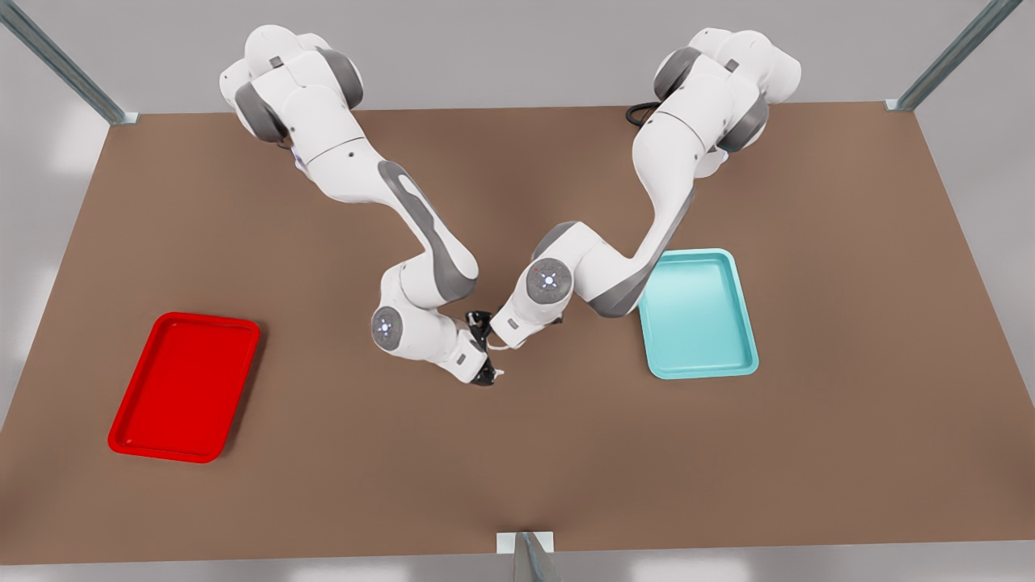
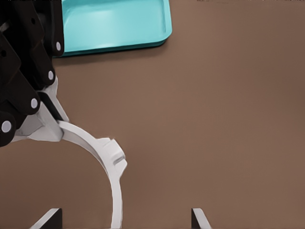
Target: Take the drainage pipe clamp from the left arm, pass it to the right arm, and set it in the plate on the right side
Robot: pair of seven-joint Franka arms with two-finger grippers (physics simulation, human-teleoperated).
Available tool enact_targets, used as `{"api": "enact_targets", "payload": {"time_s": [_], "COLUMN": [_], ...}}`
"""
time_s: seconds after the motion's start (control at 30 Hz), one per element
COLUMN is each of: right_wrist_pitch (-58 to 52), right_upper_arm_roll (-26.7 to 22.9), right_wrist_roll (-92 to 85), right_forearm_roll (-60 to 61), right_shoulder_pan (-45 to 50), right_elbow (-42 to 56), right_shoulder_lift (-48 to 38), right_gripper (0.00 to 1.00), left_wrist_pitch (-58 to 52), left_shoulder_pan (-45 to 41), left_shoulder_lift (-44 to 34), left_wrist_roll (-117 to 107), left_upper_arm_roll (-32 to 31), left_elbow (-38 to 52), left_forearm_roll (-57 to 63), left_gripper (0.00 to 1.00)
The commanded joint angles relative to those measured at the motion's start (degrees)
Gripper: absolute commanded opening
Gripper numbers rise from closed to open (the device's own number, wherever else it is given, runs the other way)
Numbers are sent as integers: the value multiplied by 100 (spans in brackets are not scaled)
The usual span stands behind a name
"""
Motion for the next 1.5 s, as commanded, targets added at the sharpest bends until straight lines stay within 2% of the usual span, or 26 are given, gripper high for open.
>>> {"api": "enact_targets", "payload": {"time_s": [0.0,0.1,0.13,0.2,0.23,0.27,0.3,0.33,0.37,0.47,0.57,0.6,0.67,0.7,0.77,0.83,0.9,0.97,1.13,1.3,1.47], "right_wrist_pitch": [155,155,164,164,155,155,146,155,155,146,155,155,129,67,23,-73,-240,-390,-12,67,59], "right_upper_arm_roll": [0,0,0,0,0,0,0,0,0,0,9,9,-8,-61,-88,-245,-501,-501,-782,-764,-712], "right_wrist_roll": [-790,-790,-790,-807,-799,-781,-781,-798,-799,-755,-763,-763,-851,-1000,-1264,-1273,-1413,-1528,-1783,-2538,-2723], "right_forearm_roll": [2,2,2,-33,-42,-42,-33,-33,-33,-7,11,11,-60,-217,-1095,-2019,-2380,-2380,-2336,-2099,-1835], "right_shoulder_pan": [37,54,55,54,46,46,46,46,55,55,55,63,37,-85,-674,-1290,-1703,-2335,-3584,-4779,-4894], "right_elbow": [4,12,13,65,65,74,74,83,109,127,206,215,13,-391,-1085,-1446,-1526,-1561,-1429,-603,-480], "right_shoulder_lift": [3,55,64,64,64,64,64,64,73,82,170,187,170,21,-418,-929,-1219,-1412,-1219,-419,-182], "right_gripper": [100,99,87,44,30,21,21,21,21,21,21,21,21,21,21,21,21,21,21,21,21], "left_wrist_pitch": [44,53,53,61,61,61,61,61,97,-148,-2600,-2997,-3068,-3111,-3278,-3559,-2153,-2435,-2549,-2655,-2716], "left_shoulder_pan": [-18,-18,-27,-27,-18,-18,-27,-18,-18,34,1229,1660,2196,2442,3013,3049,3260,3304,3392,3550,3577], "left_shoulder_lift": [54,80,80,80,80,80,80,80,72,-60,-833,-921,-1053,-1106,-1308,-1405,-2697,-2556,-2539,-2539,-2548], "left_wrist_roll": [350,350,350,350,350,350,350,350,140,-380,94,393,455,648,675,631,877,974,1113,1422,1431], "left_upper_arm_roll": [0,0,0,0,0,0,0,8,0,-9,-88,-88,-80,-62,-88,-71,0,-18,-97,-150,-141], "left_elbow": [118,127,127,127,127,127,127,127,118,118,496,584,602,602,680,690,-1376,-1218,-848,-857,-857], "left_forearm_roll": [0,0,0,0,0,0,0,-9,-35,-62,-62,-62,35,211,176,193,44,18,-176,-123,-106], "left_gripper": [21,21,21,21,21,21,21,70,100,100,100,100,100,100,100,100,100,100,100,100,100]}}
